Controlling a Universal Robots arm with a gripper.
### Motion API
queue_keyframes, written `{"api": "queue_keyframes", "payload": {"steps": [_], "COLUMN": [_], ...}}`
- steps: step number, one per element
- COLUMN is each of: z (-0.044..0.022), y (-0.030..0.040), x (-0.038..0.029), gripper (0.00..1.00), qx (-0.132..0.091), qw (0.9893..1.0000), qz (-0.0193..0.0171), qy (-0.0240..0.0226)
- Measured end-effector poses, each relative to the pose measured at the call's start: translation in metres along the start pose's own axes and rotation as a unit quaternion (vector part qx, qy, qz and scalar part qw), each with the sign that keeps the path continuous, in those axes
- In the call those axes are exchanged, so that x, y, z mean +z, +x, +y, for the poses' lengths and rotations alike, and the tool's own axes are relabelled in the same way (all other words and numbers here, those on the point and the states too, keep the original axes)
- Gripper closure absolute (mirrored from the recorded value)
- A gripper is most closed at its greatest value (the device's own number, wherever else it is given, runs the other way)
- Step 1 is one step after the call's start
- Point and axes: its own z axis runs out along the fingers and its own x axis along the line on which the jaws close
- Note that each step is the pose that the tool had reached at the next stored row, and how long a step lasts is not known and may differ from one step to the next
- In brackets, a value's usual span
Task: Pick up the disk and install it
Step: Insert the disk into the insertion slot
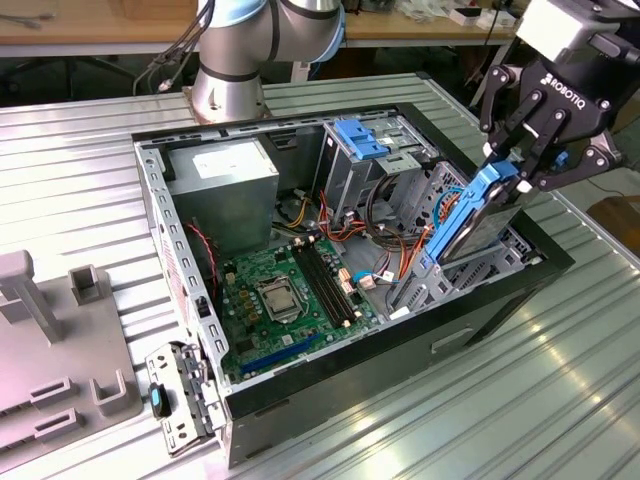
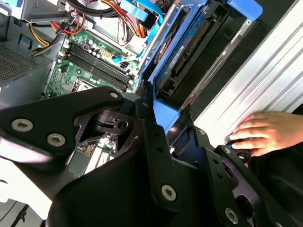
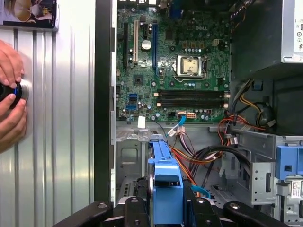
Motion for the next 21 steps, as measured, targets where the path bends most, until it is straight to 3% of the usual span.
{"api": "queue_keyframes", "payload": {"steps": [21], "z": [-0.0004], "y": [0.0012], "x": [0.0236], "gripper": [0.63], "qx": [0.0], "qw": [1.0], "qz": [-0.0001], "qy": [-0.0013]}}
